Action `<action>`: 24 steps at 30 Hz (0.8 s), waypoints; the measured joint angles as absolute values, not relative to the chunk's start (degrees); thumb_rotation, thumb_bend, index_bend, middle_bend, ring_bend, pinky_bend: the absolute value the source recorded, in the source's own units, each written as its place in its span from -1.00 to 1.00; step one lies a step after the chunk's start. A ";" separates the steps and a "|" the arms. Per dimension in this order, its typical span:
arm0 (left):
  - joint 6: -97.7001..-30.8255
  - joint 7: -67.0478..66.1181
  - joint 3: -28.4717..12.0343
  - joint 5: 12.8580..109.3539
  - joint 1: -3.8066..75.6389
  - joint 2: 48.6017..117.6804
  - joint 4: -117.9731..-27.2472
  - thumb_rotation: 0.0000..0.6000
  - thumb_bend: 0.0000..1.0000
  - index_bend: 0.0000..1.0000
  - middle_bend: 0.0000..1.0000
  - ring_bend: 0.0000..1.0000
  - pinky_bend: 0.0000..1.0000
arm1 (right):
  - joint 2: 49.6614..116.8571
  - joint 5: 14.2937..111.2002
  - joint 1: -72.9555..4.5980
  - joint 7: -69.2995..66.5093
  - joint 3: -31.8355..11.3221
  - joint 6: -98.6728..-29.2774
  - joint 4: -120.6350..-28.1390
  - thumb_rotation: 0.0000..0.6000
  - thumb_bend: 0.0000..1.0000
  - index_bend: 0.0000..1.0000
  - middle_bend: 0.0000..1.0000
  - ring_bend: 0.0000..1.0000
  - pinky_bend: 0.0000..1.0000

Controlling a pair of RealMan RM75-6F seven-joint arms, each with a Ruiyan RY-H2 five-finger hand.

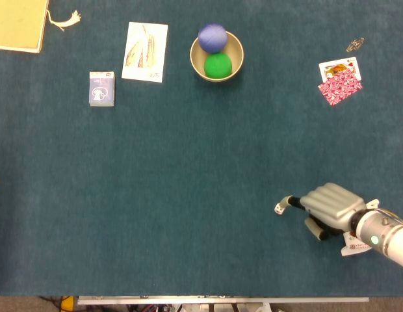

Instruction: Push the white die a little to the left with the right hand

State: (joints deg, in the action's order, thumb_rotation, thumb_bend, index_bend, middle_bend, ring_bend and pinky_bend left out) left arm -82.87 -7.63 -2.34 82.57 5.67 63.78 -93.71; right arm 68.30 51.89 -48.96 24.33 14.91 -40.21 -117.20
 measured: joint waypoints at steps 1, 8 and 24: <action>-82.88 -7.61 -2.33 82.58 5.66 63.77 -93.72 1.00 -0.96 -0.20 -0.68 -0.84 -0.42 | 68.21 52.17 -48.95 23.81 14.82 -39.80 -117.27 1.00 0.31 -0.65 0.81 0.95 1.00; -82.92 -7.58 -2.31 82.66 5.64 63.76 -93.71 1.00 -0.96 -0.20 -0.68 -0.84 -0.42 | 66.48 55.45 -48.64 20.54 13.96 -38.18 -118.06 1.00 0.31 -0.65 0.81 0.95 1.00; -82.83 -7.70 -2.36 82.48 5.67 63.84 -93.65 1.00 -0.96 -0.20 -0.68 -0.84 -0.42 | 66.39 53.11 -48.32 23.63 15.13 -40.59 -116.83 1.00 0.31 -0.65 0.81 0.95 1.00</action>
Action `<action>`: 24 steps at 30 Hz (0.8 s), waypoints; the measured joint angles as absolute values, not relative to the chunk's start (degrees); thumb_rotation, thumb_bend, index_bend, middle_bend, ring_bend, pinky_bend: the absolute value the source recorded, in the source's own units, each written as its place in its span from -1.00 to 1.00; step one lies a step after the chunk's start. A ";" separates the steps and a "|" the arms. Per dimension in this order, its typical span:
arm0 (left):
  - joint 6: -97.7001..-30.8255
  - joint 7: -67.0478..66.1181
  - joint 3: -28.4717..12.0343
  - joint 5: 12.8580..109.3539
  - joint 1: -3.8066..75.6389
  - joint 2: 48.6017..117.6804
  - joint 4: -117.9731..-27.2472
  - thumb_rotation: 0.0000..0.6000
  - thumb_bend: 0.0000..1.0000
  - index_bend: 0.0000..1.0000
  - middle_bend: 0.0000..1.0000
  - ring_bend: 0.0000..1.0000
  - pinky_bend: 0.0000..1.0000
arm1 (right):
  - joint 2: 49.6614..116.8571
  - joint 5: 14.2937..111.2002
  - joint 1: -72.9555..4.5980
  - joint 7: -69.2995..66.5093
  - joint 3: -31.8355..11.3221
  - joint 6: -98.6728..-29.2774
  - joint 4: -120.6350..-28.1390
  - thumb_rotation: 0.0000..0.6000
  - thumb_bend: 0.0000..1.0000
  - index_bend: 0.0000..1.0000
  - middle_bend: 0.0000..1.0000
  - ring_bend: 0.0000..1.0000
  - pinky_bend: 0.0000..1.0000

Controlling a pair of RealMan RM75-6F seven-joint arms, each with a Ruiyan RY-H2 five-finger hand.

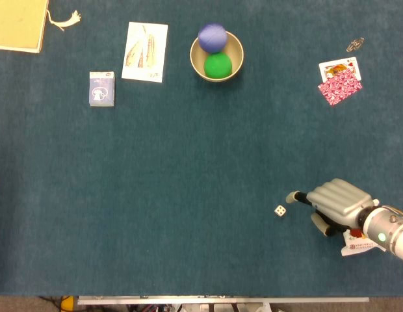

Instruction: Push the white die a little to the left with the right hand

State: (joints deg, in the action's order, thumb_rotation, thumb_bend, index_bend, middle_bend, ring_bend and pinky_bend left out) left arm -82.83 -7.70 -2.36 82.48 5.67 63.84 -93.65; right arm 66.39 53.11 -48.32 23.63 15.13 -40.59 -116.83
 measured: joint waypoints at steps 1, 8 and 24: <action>-82.84 -7.68 -2.37 82.50 5.67 63.85 -93.64 1.00 -0.96 -0.20 -0.68 -0.84 -0.42 | 66.50 52.71 -48.42 23.86 15.22 -40.62 -116.78 1.00 0.31 -0.65 0.81 0.95 1.00; -82.92 -7.71 -2.32 82.58 5.62 63.81 -93.71 1.00 -0.96 -0.20 -0.68 -0.84 -0.42 | 67.24 51.43 -48.86 24.51 15.51 -40.66 -116.56 1.00 0.30 -0.65 0.81 0.95 1.00; -82.86 -7.66 -2.33 82.51 5.62 63.72 -93.81 1.00 -0.96 -0.20 -0.68 -0.84 -0.42 | 67.65 52.20 -48.87 21.99 15.06 -38.91 -115.59 1.00 0.30 -0.65 0.81 0.95 1.00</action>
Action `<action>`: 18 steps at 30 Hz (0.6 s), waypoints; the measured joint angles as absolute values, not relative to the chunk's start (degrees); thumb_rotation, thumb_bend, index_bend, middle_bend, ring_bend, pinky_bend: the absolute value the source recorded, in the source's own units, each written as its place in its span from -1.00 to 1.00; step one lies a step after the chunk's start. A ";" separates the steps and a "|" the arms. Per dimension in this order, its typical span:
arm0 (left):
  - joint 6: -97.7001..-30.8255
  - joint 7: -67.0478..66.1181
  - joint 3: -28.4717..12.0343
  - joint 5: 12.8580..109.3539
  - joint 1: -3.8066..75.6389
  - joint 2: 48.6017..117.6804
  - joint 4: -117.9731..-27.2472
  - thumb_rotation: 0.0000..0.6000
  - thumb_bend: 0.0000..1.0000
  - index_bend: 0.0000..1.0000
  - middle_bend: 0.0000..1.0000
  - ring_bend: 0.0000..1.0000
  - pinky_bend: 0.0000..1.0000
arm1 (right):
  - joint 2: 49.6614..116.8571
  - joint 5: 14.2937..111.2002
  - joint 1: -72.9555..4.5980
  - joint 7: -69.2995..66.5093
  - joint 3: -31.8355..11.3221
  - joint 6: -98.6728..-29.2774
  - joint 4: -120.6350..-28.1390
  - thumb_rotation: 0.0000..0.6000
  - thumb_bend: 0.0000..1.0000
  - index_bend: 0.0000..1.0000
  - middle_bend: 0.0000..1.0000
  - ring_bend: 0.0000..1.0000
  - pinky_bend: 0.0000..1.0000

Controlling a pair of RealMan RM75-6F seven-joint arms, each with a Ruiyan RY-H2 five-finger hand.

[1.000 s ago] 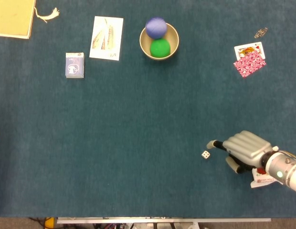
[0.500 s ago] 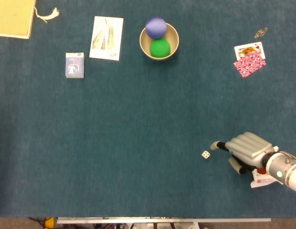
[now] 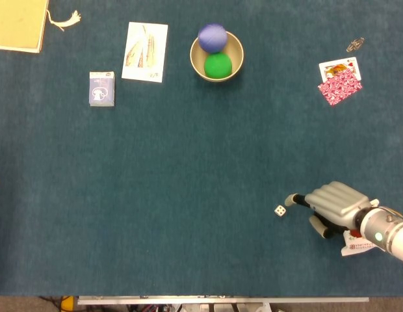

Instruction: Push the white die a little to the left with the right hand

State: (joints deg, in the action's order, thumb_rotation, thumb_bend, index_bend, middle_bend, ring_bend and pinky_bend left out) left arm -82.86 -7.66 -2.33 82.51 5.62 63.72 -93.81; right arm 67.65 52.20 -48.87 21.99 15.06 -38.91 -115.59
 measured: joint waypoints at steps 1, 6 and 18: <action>-82.83 -7.67 -2.35 82.50 5.64 63.71 -93.82 1.00 -0.96 -0.20 -0.68 -0.84 -0.42 | 67.65 52.31 -48.84 21.80 15.02 -38.80 -115.53 1.00 0.30 -0.65 0.81 0.95 1.00; -82.95 -7.65 -2.37 82.54 5.61 63.70 -93.87 1.00 -0.96 -0.20 -0.68 -0.84 -0.42 | 67.50 52.97 -48.74 20.50 14.77 -37.99 -115.23 1.00 0.30 -0.65 0.81 0.95 1.00; -83.01 -7.54 -2.36 82.57 5.55 63.53 -94.04 1.00 -0.96 -0.20 -0.68 -0.84 -0.42 | 67.99 54.30 -48.54 18.41 14.32 -36.51 -113.96 1.00 0.30 -0.65 0.81 0.95 1.00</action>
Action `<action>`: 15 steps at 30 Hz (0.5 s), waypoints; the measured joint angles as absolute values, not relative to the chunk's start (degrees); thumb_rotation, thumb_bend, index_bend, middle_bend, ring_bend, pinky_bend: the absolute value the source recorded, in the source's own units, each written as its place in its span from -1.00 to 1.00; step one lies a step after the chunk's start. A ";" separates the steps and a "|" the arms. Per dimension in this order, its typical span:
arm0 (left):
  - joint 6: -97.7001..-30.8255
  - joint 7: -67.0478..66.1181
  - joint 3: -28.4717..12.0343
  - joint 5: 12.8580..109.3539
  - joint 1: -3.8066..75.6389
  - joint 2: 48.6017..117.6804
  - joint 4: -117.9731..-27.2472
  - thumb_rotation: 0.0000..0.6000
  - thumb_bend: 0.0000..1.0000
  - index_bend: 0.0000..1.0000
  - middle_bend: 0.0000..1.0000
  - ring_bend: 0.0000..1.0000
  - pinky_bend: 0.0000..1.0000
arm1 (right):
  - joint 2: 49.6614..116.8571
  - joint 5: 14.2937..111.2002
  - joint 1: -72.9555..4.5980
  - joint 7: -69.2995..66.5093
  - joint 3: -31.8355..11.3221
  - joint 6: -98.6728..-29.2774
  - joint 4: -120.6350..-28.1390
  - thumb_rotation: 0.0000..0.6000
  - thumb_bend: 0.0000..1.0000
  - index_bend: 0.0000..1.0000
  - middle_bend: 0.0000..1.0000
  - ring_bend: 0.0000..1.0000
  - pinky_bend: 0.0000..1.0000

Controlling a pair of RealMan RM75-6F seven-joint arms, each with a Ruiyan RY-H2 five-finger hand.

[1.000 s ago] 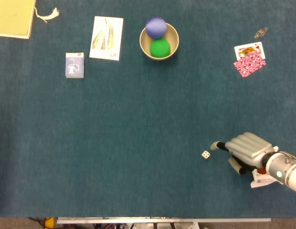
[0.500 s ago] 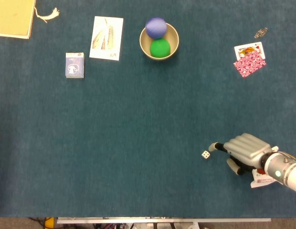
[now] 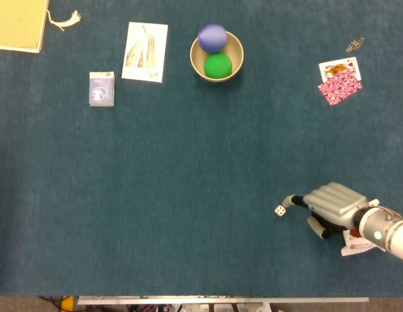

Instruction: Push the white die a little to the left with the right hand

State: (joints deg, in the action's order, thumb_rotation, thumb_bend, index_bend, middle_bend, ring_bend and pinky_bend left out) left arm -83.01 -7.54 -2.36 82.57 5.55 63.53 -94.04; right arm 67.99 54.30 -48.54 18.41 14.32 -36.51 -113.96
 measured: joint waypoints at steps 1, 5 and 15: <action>-83.04 -7.52 -2.37 82.58 5.54 63.51 -94.09 1.00 -0.96 -0.20 -0.68 -0.84 -0.42 | 68.01 54.43 -48.52 18.26 14.29 -36.41 -113.92 1.00 0.30 -0.65 0.81 0.95 1.00; -83.08 -7.53 -2.35 82.58 5.50 63.42 -94.20 1.00 -0.96 -0.20 -0.68 -0.84 -0.42 | 68.00 55.05 -48.42 17.55 14.14 -36.04 -113.81 1.00 0.30 -0.65 0.81 0.95 1.00; -82.92 -7.54 -2.42 82.39 5.55 63.43 -94.18 1.00 -0.96 -0.20 -0.68 -0.84 -0.42 | 67.53 56.41 -48.30 15.21 13.61 -34.53 -114.08 1.00 0.30 -0.65 0.81 0.95 1.00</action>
